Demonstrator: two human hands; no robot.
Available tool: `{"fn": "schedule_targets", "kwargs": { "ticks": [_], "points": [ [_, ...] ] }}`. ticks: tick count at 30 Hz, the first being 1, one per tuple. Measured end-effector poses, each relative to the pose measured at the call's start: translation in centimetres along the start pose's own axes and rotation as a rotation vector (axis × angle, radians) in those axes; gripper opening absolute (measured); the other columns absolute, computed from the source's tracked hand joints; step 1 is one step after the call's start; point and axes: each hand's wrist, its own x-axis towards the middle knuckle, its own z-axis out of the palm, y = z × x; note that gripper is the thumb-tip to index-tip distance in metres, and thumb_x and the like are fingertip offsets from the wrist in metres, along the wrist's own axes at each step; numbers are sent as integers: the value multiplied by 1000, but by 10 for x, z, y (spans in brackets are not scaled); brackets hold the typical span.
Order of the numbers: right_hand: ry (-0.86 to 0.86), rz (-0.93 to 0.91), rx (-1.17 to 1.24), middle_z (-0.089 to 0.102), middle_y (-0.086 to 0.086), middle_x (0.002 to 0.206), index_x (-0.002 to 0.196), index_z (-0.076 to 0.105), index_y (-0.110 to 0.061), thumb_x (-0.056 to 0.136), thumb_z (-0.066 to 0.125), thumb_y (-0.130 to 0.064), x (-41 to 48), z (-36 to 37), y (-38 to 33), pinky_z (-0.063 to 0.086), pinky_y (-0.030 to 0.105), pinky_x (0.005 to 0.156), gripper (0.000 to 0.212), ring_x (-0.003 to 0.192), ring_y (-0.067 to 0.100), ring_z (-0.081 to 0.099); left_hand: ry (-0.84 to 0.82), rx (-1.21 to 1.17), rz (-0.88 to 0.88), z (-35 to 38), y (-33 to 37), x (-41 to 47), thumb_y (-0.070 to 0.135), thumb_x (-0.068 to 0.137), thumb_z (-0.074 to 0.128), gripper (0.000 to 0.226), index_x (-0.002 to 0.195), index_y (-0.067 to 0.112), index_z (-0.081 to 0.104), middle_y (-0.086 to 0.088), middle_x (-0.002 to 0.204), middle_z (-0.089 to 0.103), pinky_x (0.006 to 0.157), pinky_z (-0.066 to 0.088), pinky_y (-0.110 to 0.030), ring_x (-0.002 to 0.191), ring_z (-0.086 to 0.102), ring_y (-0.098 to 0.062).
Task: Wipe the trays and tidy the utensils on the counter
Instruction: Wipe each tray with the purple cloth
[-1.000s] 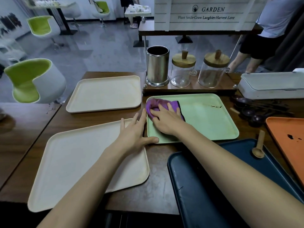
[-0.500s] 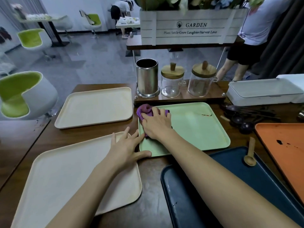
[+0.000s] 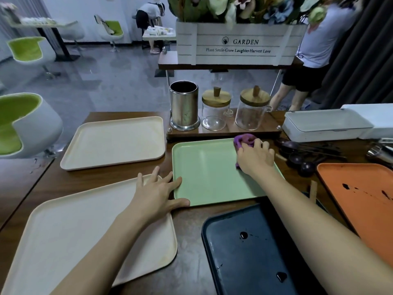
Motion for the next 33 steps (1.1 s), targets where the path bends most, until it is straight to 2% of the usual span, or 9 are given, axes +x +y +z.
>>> {"fn": "schedule_targets", "kwargs": {
  "ticks": [8, 10, 13, 15, 17, 21, 25, 30, 33],
  "points": [
    [-22, -98, 79, 21, 10, 164, 149, 35, -34, 104, 23, -35, -20, 12, -23, 12, 54, 120, 46, 149, 40, 12, -62, -13, 5, -10, 2, 1, 107, 28, -16, 152, 160, 41, 25, 11, 171, 14, 120, 6, -66, 158, -3, -31],
    [-61, -276, 106, 13, 8, 168, 153, 28, -36, 105, 19, -35, -31, 16, -41, 5, 55, 122, 49, 153, 37, 5, -104, -37, 5, -16, 4, 2, 109, 51, 10, 131, 158, 38, 30, 8, 172, 10, 121, 7, -64, 158, -4, -32],
    [-127, -419, 155, 6, 7, 169, 158, 19, -37, 105, 17, -35, -40, 15, -51, -1, 52, 124, 53, 155, 33, 0, -50, -53, 12, -24, 15, 16, 77, 86, 54, 81, 152, 30, 45, 0, 173, -3, 123, 4, -59, 158, -7, -28],
    [-143, -450, 139, 3, 8, 169, 160, 15, -35, 105, 19, -34, -41, 13, -47, -3, 50, 124, 55, 155, 33, -2, 8, -29, 42, -22, 29, 33, 73, 91, 51, 79, 153, 25, 41, -5, 172, -1, 125, 4, -54, 159, -4, -25],
    [-164, -485, 119, 2, 10, 169, 160, 14, -34, 105, 20, -35, -40, 12, -42, -3, 50, 124, 55, 155, 34, -3, -4, 14, 68, -17, 40, 51, 85, 85, 39, 99, 161, 23, 23, -11, 172, 4, 126, 8, -51, 159, 1, -27],
    [-161, -491, 116, 4, 7, 169, 159, 12, -37, 104, 19, -38, -16, 11, -24, -1, 50, 124, 55, 155, 33, -2, -96, 56, 34, -11, 39, 62, 112, 31, -5, 156, 164, 30, -2, -12, 172, -3, 127, 5, -45, 159, 2, -30],
    [-131, -406, 82, 9, 6, 168, 158, 13, -39, 103, 17, -40, 9, 18, 6, 1, 53, 124, 55, 154, 36, 2, -116, -12, -10, -11, 42, 57, 100, 64, 35, 125, 164, 32, -1, -8, 172, -6, 126, 6, -44, 159, -2, -28],
    [-95, -406, -44, 14, 22, 163, 159, 14, -15, 104, 34, -33, -7, 8, 25, 2, 52, 123, 62, 152, 39, 6, -130, 35, -28, -6, 38, 64, 112, 24, -4, 158, 163, 36, -3, -9, 172, -4, 126, 2, -46, 159, 0, -28],
    [-160, -417, -61, 20, 18, 162, 156, 24, -7, 103, 38, -26, -38, -9, 28, 7, 58, 121, 58, 150, 43, 10, -131, 39, -41, -7, 41, 66, 108, 42, 9, 142, 163, 36, -5, -10, 172, -6, 126, 3, -46, 159, -1, -29]
  ]
}}
